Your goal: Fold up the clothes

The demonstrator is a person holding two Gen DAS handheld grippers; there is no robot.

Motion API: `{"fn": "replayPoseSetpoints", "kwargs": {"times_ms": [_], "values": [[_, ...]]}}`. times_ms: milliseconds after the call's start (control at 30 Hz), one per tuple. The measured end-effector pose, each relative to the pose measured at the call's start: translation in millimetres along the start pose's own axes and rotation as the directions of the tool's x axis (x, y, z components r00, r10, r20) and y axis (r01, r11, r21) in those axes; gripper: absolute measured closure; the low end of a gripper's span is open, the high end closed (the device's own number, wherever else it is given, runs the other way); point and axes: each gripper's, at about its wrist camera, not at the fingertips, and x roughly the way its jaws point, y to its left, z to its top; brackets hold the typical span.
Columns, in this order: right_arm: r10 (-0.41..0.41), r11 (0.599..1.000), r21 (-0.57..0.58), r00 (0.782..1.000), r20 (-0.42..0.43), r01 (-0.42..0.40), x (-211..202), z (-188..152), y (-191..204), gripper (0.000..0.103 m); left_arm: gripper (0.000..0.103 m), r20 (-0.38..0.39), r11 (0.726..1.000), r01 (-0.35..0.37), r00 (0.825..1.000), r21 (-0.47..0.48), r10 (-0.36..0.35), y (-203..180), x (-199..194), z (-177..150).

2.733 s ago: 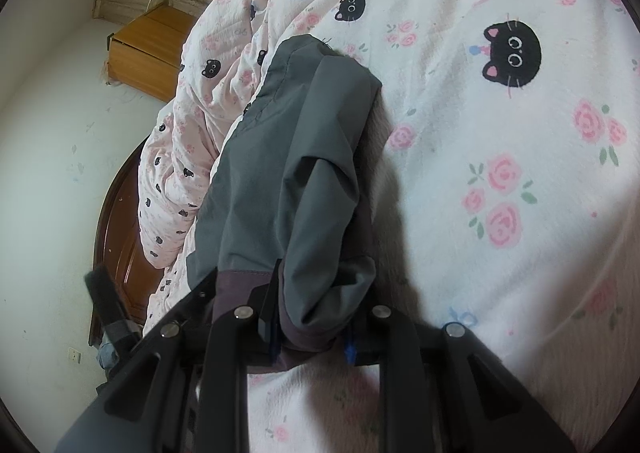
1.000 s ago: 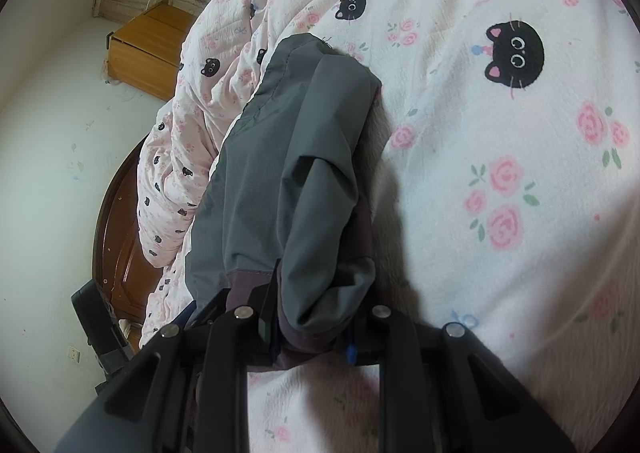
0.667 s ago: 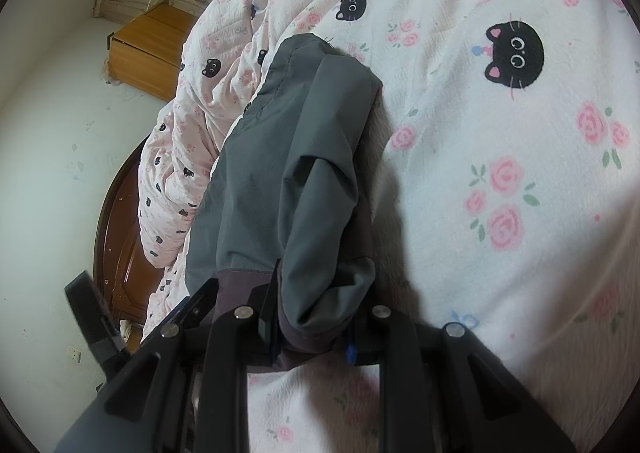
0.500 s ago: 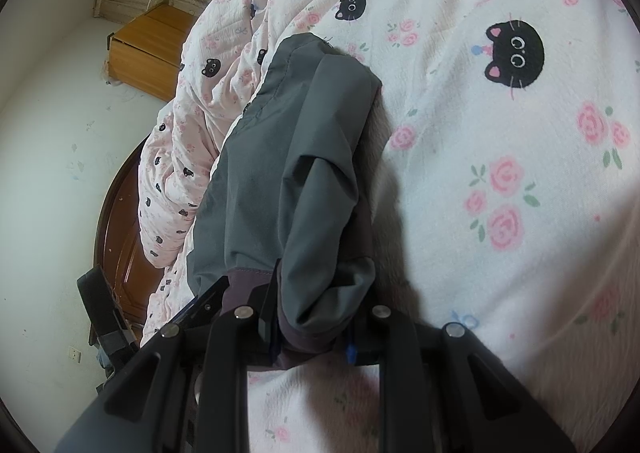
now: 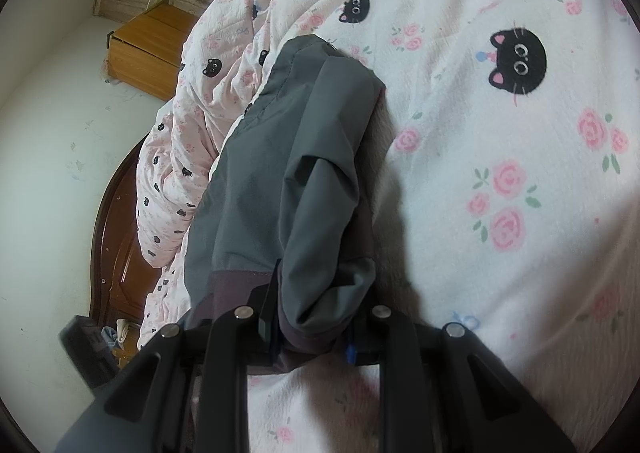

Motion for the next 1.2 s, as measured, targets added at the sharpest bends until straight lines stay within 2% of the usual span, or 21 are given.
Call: {"fn": "replayPoseSetpoints", "kwargs": {"times_ms": [133,233,300,400,467,533,600,767,833,933,1000,1100,1200], "values": [[0.004,0.999,-0.033,1.000,0.024,-0.003,-9,0,13,0.080,0.000,-0.012,1.000,-0.008,1.000,0.006,0.008,-2,3,-1],[-0.025,0.987,-0.156,0.999,0.045,0.032,-18,0,43,0.081,0.000,-0.014,1.000,-0.017,1.000,0.010,0.017,-2,4,-1],[-0.036,0.964,-0.261,0.998,0.045,0.046,-22,-2,70,0.081,0.000,-0.015,1.000,-0.022,1.000,0.011,0.022,-2,5,0],[-0.060,0.917,-0.394,0.997,0.039,0.070,-25,-7,106,0.081,0.001,-0.014,1.000,-0.008,1.000,-0.007,0.008,2,1,1],[-0.093,0.876,-0.473,0.995,0.039,0.101,-24,-11,128,0.081,0.001,-0.003,0.999,0.026,1.000,-0.032,-0.026,10,-7,2],[-0.119,0.845,-0.519,0.992,0.052,0.128,-23,-12,144,0.082,0.001,0.028,0.994,0.074,0.997,-0.082,-0.072,24,-22,3],[-0.147,0.819,-0.553,0.987,0.059,0.155,-21,-11,158,0.083,0.001,0.063,0.984,0.097,0.994,-0.151,-0.089,43,-41,4],[-0.237,0.719,-0.655,0.968,0.085,0.233,-10,-18,186,0.084,0.001,0.067,0.953,0.097,0.994,-0.287,-0.081,101,-72,5],[-0.263,0.674,-0.694,0.960,0.094,0.253,-7,-25,197,0.084,0.001,0.079,0.941,0.077,0.995,-0.330,-0.053,124,-80,4],[-0.304,0.584,-0.761,0.945,0.118,0.282,1,-38,216,0.084,0.001,0.095,0.903,0.045,0.995,-0.427,-0.004,166,-83,0],[-0.323,0.525,-0.799,0.937,0.132,0.293,8,-49,230,0.084,0.001,0.081,0.841,0.052,0.997,-0.538,-0.010,197,-73,-6],[-0.346,0.440,-0.845,0.926,0.152,0.304,20,-67,247,0.084,0.001,0.047,0.752,0.066,0.998,-0.656,-0.047,223,-56,-16],[-0.368,0.356,-0.882,0.914,0.172,0.309,36,-88,258,0.084,0.001,0.010,0.705,0.067,0.996,-0.706,-0.085,232,-43,-24]]}}
